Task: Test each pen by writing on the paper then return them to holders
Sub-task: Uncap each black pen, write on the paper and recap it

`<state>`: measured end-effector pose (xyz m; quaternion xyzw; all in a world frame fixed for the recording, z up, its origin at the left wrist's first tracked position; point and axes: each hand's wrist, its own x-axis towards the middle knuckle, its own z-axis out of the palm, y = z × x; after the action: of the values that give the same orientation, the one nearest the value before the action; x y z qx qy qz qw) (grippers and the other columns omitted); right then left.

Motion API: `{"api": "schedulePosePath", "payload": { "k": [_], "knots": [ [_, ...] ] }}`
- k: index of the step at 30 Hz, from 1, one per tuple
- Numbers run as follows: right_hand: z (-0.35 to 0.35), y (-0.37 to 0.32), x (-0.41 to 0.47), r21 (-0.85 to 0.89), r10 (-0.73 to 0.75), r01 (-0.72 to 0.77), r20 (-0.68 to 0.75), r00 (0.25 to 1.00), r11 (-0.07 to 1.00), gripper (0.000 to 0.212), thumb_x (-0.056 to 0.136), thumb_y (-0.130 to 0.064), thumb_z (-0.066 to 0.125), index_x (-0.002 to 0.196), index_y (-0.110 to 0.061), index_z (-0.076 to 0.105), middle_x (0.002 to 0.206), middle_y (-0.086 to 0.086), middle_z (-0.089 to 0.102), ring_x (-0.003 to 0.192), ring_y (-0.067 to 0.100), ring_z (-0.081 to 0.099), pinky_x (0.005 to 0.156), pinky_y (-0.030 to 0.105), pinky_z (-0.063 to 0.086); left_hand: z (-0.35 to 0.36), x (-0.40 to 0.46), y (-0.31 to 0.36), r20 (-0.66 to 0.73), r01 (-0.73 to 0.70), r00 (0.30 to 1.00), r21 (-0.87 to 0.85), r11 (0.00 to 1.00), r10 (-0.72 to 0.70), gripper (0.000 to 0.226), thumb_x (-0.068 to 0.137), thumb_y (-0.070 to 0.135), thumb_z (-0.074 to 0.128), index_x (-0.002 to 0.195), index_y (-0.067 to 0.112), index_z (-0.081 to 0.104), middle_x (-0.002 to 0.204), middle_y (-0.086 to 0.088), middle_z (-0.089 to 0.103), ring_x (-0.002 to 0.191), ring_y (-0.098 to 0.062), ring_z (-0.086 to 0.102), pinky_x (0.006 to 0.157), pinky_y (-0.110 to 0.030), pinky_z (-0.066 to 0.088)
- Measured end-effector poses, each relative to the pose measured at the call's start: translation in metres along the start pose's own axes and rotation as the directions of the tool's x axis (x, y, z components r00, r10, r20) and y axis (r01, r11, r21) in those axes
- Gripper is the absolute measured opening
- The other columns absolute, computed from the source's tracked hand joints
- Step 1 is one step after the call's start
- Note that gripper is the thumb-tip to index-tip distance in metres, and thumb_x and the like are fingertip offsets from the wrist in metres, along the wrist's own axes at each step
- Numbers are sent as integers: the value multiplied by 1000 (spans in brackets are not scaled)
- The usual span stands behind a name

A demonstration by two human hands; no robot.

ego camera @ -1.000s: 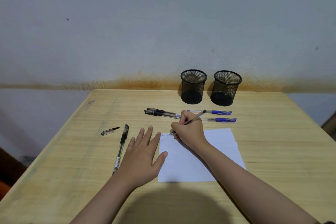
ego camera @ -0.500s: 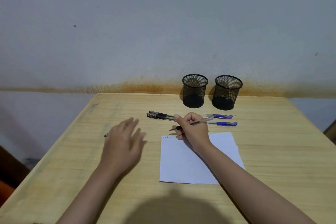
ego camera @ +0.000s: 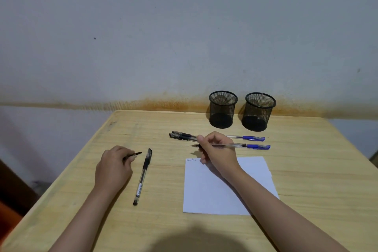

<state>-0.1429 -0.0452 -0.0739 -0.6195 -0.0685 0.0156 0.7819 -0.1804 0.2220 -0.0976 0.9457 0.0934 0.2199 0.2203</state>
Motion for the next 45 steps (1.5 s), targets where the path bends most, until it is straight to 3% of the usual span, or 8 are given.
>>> {"api": "schedulePosePath", "payload": {
  "k": [5,8,11,14,28,34,41,45],
  "knots": [
    [1,-24,-10,-157,-130,138,64,989,978,1,82,5,65,83,6,64,65,12,64,52,13,62,52,26,55,-9,-4,19,-37,18,999,-272,962,-29,9,81,10,69,89,13,73,85,6,67,79,-12,62,65,-20,46],
    [2,-33,-19,-181,-162,181,116,980,967,6,81,4,68,79,-1,65,62,7,68,53,17,64,54,26,56,-18,-12,51,-23,66,995,-535,842,-92,14,80,5,69,86,17,74,82,8,70,79,-3,62,63,-7,44],
    [0,-39,-28,-184,-182,204,131,975,961,13,79,1,70,74,-10,65,57,2,66,46,19,60,49,25,52,-22,-21,82,18,10,1000,-665,747,3,24,78,-1,68,83,21,75,88,9,70,83,-3,63,69,-12,47],
    [-3,-45,-34,-169,-220,239,126,967,956,15,78,1,72,72,-12,66,57,1,65,42,19,56,47,25,49,-23,-29,103,32,-48,995,-693,719,97,32,77,-3,69,79,29,74,88,12,69,82,-5,64,70,-16,47],
    [-18,-51,-48,-270,-221,248,124,967,930,18,74,1,76,74,-8,61,62,-1,66,50,15,63,52,27,54,-14,-36,126,65,-101,973,-742,663,220,18,76,7,71,83,22,76,88,8,69,87,-10,65,78,-22,50],
    [-11,-49,-55,-227,-197,234,173,965,946,20,72,4,77,75,8,58,60,3,63,52,13,62,54,22,51,-12,-37,129,42,-151,963,-735,661,267,22,73,14,66,84,31,74,86,10,69,89,-13,66,75,-24,51],
    [-7,-50,-54,-242,-217,251,158,963,937,16,72,1,78,71,-6,63,63,-1,68,55,16,67,55,23,53,-16,-36,130,4,-196,954,-749,634,300,25,73,9,65,84,29,75,80,6,66,81,-13,65,71,-20,49],
    [-10,-56,-49,-242,-190,258,273,943,935,18,69,3,80,79,-5,67,72,4,71,70,23,70,69,35,59,-24,-20,121,-1,-297,908,-707,642,419,25,74,5,67,86,25,75,85,8,68,85,-12,65,77,-18,47]
  ]
}}
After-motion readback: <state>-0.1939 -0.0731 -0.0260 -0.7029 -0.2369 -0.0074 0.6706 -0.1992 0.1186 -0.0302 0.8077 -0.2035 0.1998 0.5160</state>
